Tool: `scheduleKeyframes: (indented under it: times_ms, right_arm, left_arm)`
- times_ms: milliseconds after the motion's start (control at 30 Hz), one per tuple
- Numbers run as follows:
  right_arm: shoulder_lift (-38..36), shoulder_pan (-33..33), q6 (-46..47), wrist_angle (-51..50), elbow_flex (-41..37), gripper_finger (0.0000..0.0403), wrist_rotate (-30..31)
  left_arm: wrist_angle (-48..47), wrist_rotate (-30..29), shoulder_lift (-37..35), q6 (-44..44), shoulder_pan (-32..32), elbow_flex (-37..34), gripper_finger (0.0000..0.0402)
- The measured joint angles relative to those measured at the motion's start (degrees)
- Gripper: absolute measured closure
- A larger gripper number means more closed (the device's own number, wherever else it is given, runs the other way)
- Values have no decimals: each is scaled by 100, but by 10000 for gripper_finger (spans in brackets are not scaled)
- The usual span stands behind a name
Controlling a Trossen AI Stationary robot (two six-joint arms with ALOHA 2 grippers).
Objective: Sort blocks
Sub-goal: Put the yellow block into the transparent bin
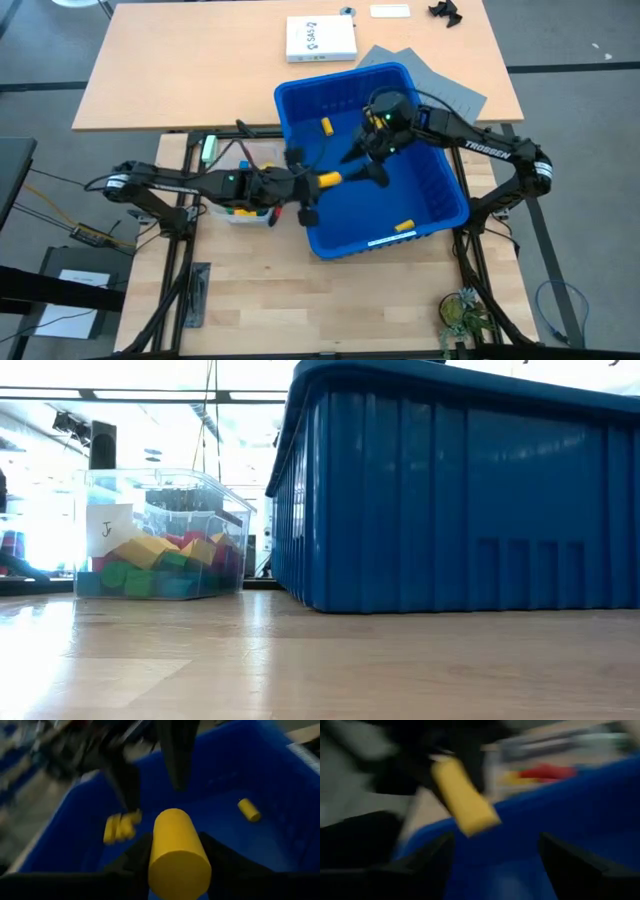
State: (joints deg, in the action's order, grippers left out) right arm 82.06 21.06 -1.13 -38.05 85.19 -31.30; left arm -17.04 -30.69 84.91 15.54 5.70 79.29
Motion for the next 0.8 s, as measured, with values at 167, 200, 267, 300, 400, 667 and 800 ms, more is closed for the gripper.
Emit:
scheduleKeyframes:
  times_ms: [167,200,267,300,400,667,800]
  right_arm:
    - [1,275,-15,112,0,103,1957]
    - [24,322,-33,148,0,103,2244]
    - [119,446,-96,249,0,103,2607]
    - [178,502,-148,328,0,103,2676]
    - [399,673,-214,598,0,108,2699]
    - [1355,1131,105,1515,2,108,2793]
    - [1925,1360,416,1851,2,110,3083]
  left_arm:
    - [-1501,-393,-366,-1591,-108,0,262]
    - [-1892,-462,-427,-1980,-135,0,262]
    - [-2737,-515,-540,-2766,-231,0,262]
    - [-3159,-538,-573,-3137,-284,0,262]
    - [-4346,-560,-591,-4194,-434,0,262]
    - [-5917,-737,-591,-5893,-803,-311,234]
    - [-5857,-708,-591,-6086,-1005,-564,162]
